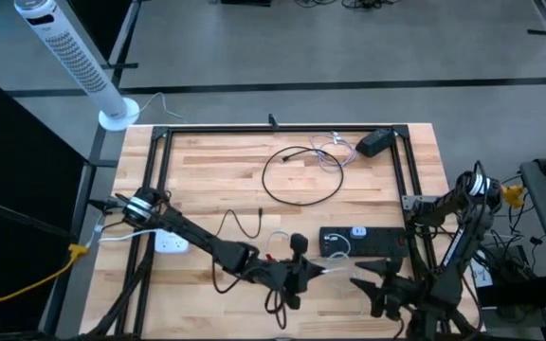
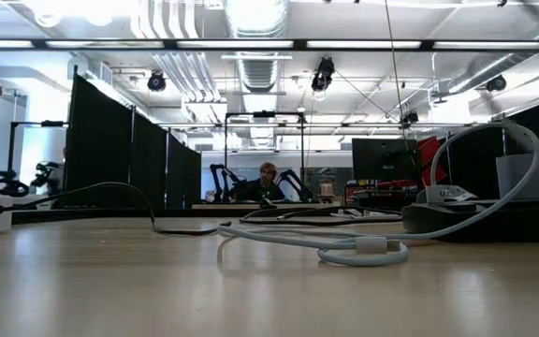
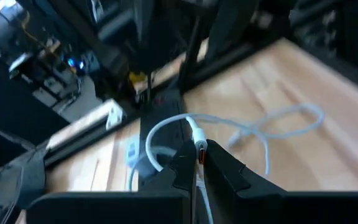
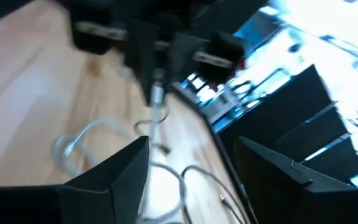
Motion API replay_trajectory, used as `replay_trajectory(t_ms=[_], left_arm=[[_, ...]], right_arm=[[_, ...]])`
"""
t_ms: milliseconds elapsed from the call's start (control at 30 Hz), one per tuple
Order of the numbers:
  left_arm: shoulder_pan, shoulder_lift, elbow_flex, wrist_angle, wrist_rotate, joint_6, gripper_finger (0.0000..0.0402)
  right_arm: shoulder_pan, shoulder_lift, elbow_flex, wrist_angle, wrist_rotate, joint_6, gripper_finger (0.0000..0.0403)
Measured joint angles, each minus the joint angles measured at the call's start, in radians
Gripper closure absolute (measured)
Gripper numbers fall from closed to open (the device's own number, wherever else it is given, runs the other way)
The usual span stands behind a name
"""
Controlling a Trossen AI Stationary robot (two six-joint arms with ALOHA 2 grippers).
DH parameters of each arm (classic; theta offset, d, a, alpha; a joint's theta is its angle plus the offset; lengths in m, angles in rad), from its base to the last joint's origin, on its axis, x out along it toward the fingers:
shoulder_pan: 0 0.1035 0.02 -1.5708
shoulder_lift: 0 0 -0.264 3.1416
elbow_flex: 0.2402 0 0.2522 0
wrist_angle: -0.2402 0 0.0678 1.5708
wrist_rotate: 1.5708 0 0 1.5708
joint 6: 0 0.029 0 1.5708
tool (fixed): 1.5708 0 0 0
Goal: Insert USB
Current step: Insert the bottom white charger cable into the charger adapter on the bottom black outlet extension
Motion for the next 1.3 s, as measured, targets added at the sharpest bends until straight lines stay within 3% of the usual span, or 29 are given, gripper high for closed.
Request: replay_trajectory(t_ms=[133,233,400,567,867,1300], left_arm=[[0.001,-0.009,0.0,0.009,0.0,0.022,0.0394],[0.003,-0.013,0.0,0.013,0.0,0.023,0.0394],[0.004,-0.014,0.0,0.019,0.001,0.078,0.0394],[-0.003,-0.014,0.018,0.015,0.001,0.233,0.0394],[-0.038,-0.015,0.092,0.018,0.001,0.355,0.0394],[-0.062,-0.047,0.093,0.015,-0.077,0.361,0.0394]], right_arm=[[-0.008,0.001,-0.041,0.002,0.07,0.119,0.0201],[-0.012,0.002,-0.038,0.034,0.064,0.102,0.0211],[-0.014,0.001,0.02,0.123,-0.056,-0.156,0.0222],[-0.052,-0.013,0.084,0.25,-0.228,-0.46,0.0225],[-0.151,-0.019,0.104,0.326,-0.181,-0.652,0.0241],[-0.159,-0.035,0.104,0.613,-0.215,-0.988,0.0313]])
